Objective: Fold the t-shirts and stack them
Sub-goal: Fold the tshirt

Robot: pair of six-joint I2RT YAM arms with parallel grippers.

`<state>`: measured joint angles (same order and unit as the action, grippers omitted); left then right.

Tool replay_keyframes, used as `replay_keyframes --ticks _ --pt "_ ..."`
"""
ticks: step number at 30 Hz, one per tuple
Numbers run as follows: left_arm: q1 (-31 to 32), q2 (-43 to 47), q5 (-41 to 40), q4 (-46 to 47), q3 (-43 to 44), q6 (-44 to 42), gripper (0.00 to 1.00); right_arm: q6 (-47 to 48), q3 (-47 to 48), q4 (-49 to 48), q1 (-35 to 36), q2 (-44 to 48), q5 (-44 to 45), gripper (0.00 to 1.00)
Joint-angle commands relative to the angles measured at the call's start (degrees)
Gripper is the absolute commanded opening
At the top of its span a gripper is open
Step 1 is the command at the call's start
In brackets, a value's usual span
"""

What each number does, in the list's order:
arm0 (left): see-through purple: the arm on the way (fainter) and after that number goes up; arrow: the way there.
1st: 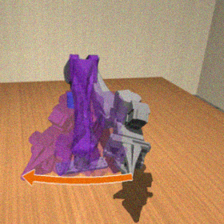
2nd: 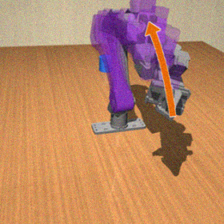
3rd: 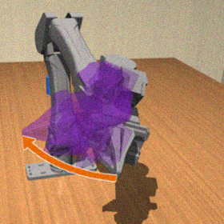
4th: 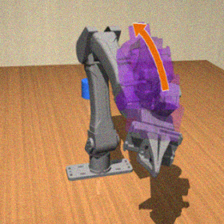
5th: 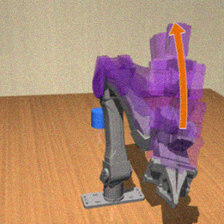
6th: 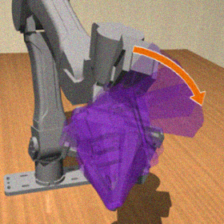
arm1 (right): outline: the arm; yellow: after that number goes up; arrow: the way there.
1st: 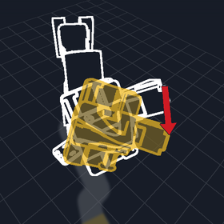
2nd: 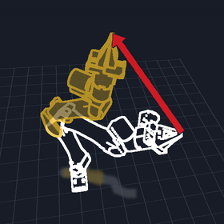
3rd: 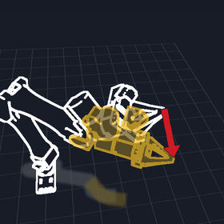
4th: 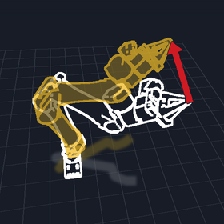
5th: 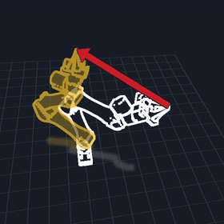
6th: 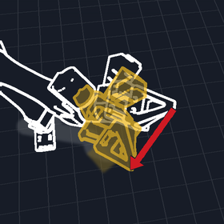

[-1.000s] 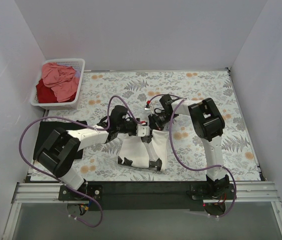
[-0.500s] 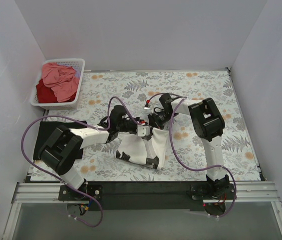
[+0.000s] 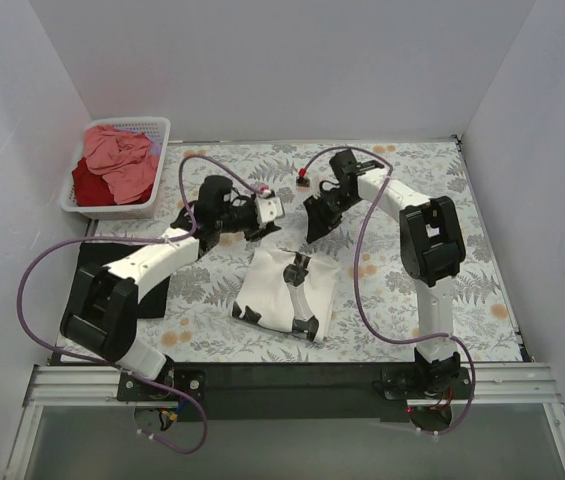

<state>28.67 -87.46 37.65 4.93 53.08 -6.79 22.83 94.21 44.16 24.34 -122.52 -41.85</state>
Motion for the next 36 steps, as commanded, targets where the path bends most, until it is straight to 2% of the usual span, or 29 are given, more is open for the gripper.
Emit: replay_keyframes --ticks 1,4,6,11,14,16,21,32,36 --pt "-5.36 -0.23 4.97 -18.15 6.85 10.55 0.41 4.5 8.5 6.0 -4.28 0.62 5.28 0.38" --pt "-9.23 -6.02 9.71 -30.19 14.57 10.48 0.41 7.4 12.13 12.15 -6.92 0.08 3.53 0.47" --pt "-11.08 -9.29 12.0 -34.44 19.76 11.0 0.41 9.42 10.21 13.93 -7.72 1.4 2.21 0.5" --pt "-13.11 -20.17 16.4 -49.38 32.14 9.87 0.41 11.62 -1.63 15.78 -7.64 8.25 0.01 0.51" --pt "-13.28 -25.37 16.93 -54.93 35.15 10.39 0.42 12.24 -4.91 15.43 -7.55 9.58 0.27 0.53" --pt "-13.46 -26.62 17.63 -55.29 36.39 11.7 0.43 12.24 -6.41 15.17 -7.46 9.58 -0.25 0.59" --pt "-13.37 -29.95 15.09 -53.01 37.8 17.07 0.44 11.36 -8.78 12.54 -6.15 10.54 0.8 0.63" --pt "-13.2 -32.77 14.65 -55.55 37.89 16.72 0.47 11.1 -10.89 9.45 -4.83 8.0 4.05 0.61" --pt "-13.28 -32.86 14.47 -55.91 37.54 16.63 0.47 11.36 -10.89 9.54 -4.48 8.0 3.79 0.53"
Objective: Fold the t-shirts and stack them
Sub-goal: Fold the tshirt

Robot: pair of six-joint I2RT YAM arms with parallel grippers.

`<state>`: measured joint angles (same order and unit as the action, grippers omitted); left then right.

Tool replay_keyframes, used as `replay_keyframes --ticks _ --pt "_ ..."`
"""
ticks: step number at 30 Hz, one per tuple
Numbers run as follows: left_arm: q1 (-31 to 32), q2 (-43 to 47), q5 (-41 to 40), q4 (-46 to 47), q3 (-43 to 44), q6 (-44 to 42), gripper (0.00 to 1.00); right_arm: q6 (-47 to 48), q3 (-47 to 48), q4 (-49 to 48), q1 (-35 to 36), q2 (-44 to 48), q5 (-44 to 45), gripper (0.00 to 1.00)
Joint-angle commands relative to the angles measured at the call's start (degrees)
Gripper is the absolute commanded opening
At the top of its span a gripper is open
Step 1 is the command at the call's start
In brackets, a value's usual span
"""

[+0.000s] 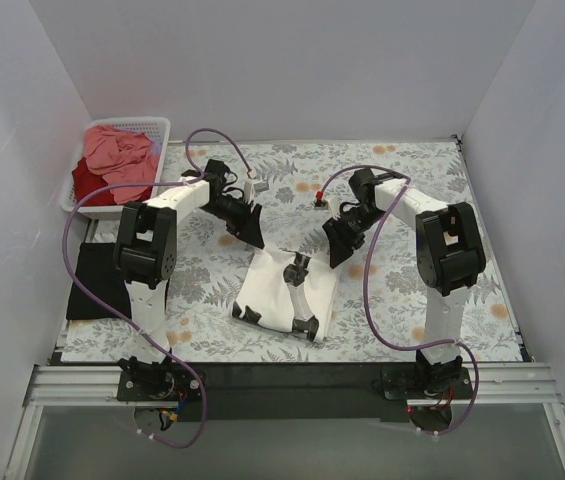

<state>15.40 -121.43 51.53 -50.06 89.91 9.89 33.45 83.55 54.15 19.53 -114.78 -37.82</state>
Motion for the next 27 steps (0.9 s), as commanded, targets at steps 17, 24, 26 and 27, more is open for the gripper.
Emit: replay_keyframes --ticks 17,24,26,27 --pt "0.07 2.16 0.59 1.2 -1.23 0.04 0.48 1.27 -2.69 -0.27 1.13 1.93 0.21 0.34" --pt "0.07 4.44 1.2 4.17 -2.89 0.13 0.23 1.26 -1.81 0.08 1.21 3.07 0.91 0.28" --pt "0.07 5.23 1.12 5.41 -3.77 0.83 0.18 1.53 -1.9 0.25 1.13 3.25 1.35 0.26" --pt "0.07 5.32 0.77 5.76 -3.95 0.92 0.12 1.7 -1.98 0.25 1.13 3.34 1.52 0.25"
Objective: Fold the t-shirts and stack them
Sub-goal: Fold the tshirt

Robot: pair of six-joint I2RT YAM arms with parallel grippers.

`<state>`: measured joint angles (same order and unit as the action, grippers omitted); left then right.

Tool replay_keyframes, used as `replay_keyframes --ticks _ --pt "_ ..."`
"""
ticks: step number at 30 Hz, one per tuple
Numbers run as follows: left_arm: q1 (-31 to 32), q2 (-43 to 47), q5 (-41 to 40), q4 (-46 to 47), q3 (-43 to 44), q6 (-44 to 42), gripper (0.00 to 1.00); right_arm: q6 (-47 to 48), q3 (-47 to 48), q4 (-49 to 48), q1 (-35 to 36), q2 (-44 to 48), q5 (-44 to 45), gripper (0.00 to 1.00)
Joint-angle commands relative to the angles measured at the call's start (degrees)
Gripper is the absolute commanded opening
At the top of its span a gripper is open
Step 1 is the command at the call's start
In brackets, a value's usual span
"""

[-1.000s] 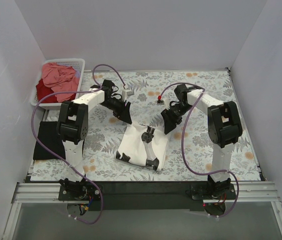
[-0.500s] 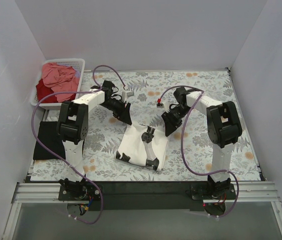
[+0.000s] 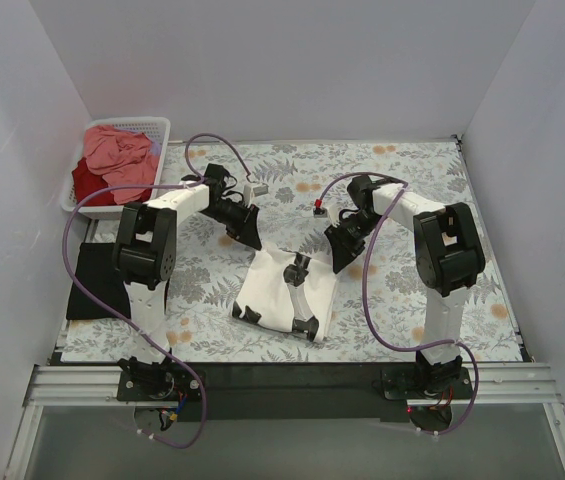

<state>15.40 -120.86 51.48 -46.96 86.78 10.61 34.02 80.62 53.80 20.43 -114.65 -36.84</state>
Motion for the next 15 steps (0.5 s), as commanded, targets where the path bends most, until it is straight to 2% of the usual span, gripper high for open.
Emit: replay_keyframes --ticks 1,2,4,7,12,15 --pt "-0.02 4.67 0.55 2.75 -0.83 0.55 0.11 1.22 0.94 0.78 0.23 3.29 0.63 0.24" --pt "-0.02 4.58 -0.32 2.92 -0.91 1.42 0.12 1.22 0.86 0.78 0.23 3.47 0.63 0.22" --pt "-0.02 3.97 -1.38 2.31 -0.48 1.43 0.28 1.22 0.86 0.95 0.23 3.38 0.37 0.21" --pt "-0.02 4.14 -1.82 2.13 -1.26 1.78 0.41 1.05 1.03 0.95 0.23 3.21 -0.07 0.15" --pt "-0.02 3.79 -1.74 0.64 -1.44 1.52 0.41 1.05 1.12 0.96 0.23 3.03 -0.51 0.08" --pt "0.07 3.61 -1.13 0.9 -1.44 1.34 0.34 1.05 1.12 1.04 0.23 3.03 -0.69 0.03"
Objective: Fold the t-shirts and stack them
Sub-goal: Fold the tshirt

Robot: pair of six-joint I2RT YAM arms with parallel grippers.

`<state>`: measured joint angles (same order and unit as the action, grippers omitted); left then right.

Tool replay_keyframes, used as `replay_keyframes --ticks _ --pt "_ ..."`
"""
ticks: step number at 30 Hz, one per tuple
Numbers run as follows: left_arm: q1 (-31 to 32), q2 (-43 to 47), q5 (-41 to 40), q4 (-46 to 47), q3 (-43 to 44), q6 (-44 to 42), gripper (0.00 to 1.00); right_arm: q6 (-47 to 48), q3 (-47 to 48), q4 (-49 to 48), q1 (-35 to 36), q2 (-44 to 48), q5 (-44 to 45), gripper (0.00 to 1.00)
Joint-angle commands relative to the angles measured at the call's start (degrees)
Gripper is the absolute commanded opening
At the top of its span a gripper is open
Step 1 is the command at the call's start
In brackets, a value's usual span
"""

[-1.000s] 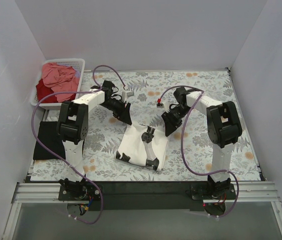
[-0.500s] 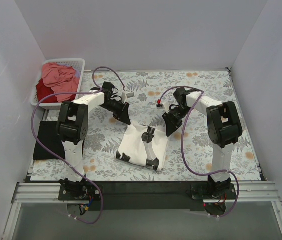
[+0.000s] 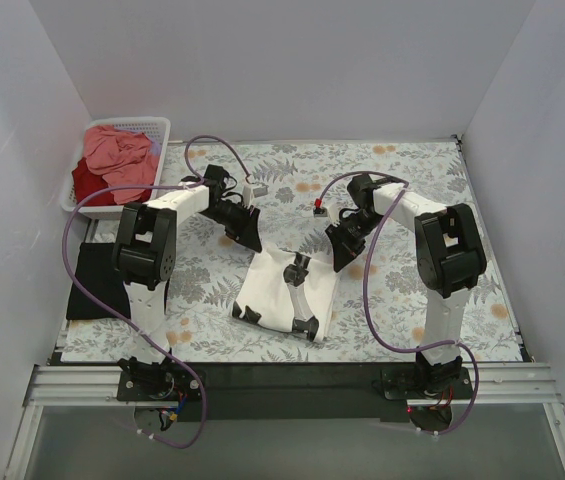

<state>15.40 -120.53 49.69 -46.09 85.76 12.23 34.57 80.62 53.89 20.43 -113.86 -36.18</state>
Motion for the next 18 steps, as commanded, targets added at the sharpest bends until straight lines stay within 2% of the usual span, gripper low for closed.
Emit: replay_keyframes --ticks 1,2,5,12,18 --pt "0.07 3.55 0.93 0.47 -0.5 0.16 0.28 0.5 1.12 1.04 0.23 2.24 -1.43 0.02" --pt "0.07 4.33 1.8 1.78 -0.94 0.25 0.19 0.59 1.12 1.04 0.14 2.24 -1.35 0.01" --pt "-0.02 7.58 2.69 6.07 -2.86 1.22 0.0 1.73 1.12 1.48 0.14 2.59 -1.0 0.01" --pt "-0.28 14.79 -2.31 21.11 -9.98 6.31 0.0 3.66 1.29 2.89 -1.88 3.47 2.17 0.01" --pt "-2.56 11.12 -7.77 29.03 -9.91 9.83 0.0 7.18 1.38 3.07 -6.53 2.16 6.74 0.01"
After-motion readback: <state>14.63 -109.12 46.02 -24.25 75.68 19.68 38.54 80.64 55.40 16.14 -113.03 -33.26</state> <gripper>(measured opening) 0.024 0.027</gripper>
